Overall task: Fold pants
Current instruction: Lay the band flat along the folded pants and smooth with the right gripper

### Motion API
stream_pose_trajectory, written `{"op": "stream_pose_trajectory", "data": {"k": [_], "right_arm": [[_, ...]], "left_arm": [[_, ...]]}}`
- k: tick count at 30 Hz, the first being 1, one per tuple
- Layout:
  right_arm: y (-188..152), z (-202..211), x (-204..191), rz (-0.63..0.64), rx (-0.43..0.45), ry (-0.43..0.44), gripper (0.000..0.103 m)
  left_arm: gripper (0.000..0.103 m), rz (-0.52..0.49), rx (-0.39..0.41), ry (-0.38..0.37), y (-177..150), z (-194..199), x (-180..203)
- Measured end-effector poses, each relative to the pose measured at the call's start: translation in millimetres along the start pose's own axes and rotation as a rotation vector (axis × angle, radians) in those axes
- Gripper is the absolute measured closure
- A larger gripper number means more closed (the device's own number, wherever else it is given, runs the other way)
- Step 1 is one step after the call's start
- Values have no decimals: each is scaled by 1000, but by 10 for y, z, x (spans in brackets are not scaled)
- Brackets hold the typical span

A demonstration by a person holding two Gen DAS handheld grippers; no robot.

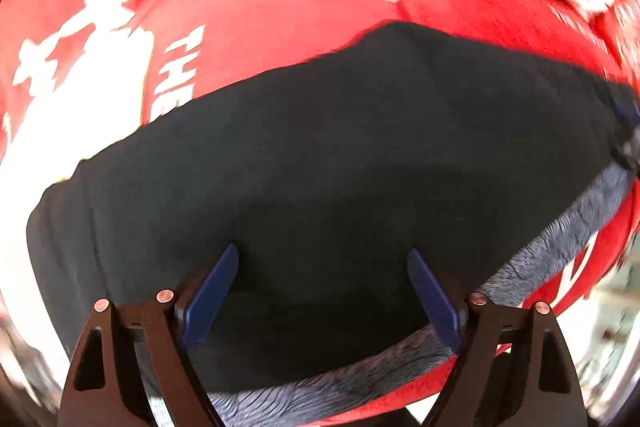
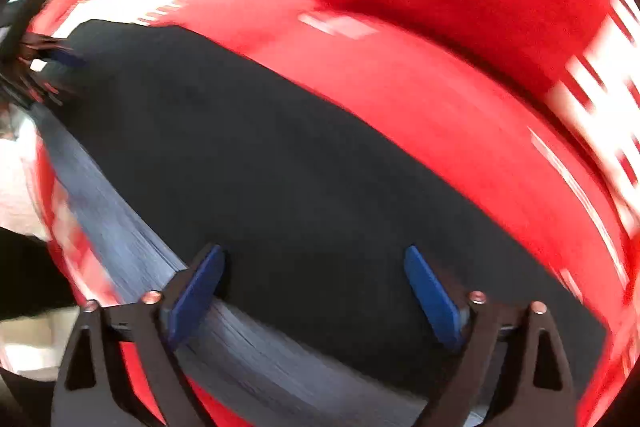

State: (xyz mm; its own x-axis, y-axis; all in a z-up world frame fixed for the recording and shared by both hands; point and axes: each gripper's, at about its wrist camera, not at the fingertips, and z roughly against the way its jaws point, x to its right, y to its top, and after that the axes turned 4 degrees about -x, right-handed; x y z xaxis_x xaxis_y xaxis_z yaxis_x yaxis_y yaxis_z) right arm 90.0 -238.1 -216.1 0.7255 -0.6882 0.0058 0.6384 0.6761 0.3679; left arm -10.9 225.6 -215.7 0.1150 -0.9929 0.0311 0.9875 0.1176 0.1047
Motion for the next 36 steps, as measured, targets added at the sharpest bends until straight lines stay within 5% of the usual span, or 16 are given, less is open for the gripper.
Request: {"op": "stream_pose_trajectory", "data": {"k": [4,7,9,11,15,16,18,21,26,29,31,36], "right_arm": [[-568,196,876,-100,-62,-77,1],[-694,384,1157,-178,-83,-186,1],[-718,576,1216,-301,-34,-136,1],[-712,723,1006,-336,74,6,1],[-790,439,741,-224,-14,27,1],[-905,361,859,-249,-51,-20,2],[-1015,537,964,-264,17,0,4],[-981,764,1092,-275,-19,-134,5],[-651,943,1457,-445,172,14,5],[-328,482,1499,-451,112,84,5],[-345,222,1602,-398,80,101,5],[-524,676,1732,-482,167,121,4]], "left_arm": [[16,90,-37,51,-29,57,-133],[16,111,-43,60,9,153,169],[16,40,-13,24,28,196,612],[16,-28,-3,-64,75,158,1164],[16,-167,-48,-234,245,-108,2350],[14,-211,-55,-221,289,-183,2574],[6,-269,-28,-119,345,-267,2855],[6,-207,-9,-180,488,-144,2928],[6,-231,73,-268,816,52,3449],[6,-258,28,-244,1034,-202,3761],[6,-247,-12,-126,1122,-419,3767],[6,-135,79,-156,1067,-31,3554]]}}
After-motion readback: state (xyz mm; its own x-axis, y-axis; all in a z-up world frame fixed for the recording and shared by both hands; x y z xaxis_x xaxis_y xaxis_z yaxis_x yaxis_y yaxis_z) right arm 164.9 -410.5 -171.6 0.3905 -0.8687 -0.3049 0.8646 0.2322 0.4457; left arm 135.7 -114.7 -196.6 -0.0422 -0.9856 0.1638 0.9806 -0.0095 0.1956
